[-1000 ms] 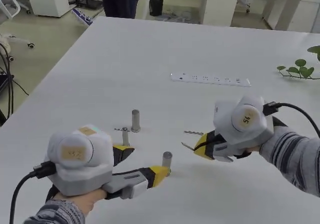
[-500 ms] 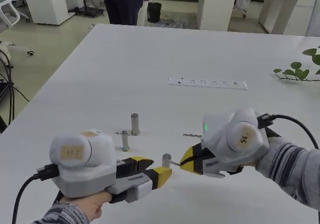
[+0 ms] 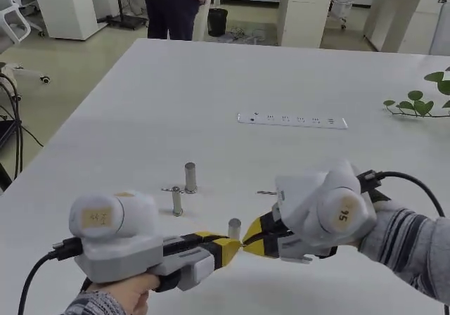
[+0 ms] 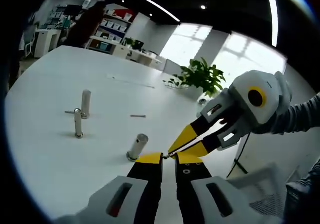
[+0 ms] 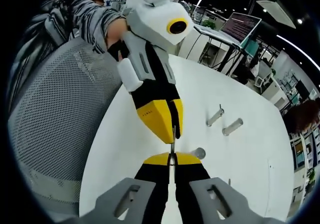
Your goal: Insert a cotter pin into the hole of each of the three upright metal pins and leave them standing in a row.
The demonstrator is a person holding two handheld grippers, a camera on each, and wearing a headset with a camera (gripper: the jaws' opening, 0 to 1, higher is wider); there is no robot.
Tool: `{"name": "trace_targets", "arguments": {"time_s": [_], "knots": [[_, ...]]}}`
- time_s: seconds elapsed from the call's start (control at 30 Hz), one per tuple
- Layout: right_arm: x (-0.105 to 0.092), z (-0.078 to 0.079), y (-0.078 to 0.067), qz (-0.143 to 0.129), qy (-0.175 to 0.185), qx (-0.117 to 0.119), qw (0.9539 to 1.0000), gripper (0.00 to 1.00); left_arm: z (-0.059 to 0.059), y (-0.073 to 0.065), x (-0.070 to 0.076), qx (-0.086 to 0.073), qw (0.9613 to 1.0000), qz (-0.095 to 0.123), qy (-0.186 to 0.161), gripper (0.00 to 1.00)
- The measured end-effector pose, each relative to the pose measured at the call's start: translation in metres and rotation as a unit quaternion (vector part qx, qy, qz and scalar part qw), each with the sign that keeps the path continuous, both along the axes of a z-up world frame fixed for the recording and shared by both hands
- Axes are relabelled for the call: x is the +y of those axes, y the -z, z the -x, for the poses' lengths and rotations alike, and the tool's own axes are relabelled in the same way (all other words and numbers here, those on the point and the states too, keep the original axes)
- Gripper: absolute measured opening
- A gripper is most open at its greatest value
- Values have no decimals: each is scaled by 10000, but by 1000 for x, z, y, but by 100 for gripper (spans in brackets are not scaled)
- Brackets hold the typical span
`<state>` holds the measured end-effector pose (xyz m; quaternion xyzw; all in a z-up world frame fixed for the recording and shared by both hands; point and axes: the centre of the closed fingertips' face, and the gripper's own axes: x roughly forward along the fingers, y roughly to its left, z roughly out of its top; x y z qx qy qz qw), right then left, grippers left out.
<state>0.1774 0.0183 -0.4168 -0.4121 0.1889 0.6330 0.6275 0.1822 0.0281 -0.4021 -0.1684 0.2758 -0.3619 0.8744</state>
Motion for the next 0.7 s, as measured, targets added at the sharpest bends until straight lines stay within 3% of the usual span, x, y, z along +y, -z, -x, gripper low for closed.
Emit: {"name": "trace_targets", "arguments": {"time_s": [0.27,0.43,0.5,0.57,0.7], "knots": [[3,2,-2,-19,-31,-15,10000,0,4,0,1,102,9998,149,-58,0],[3,2,-1,-52,39,8,10000,0,5,-2,0,-162,9998,17,58,0],[3,1,-1,-46,107,53,9999,0,4,-2,0,-337,9992,-124,154,0],[1,-2,-1,-56,137,-3,9999,0,5,-1,-1,-393,9989,-173,186,0],[-3,-2,0,-134,301,215,9992,0,8,-1,-2,-650,9965,-345,384,0]]}}
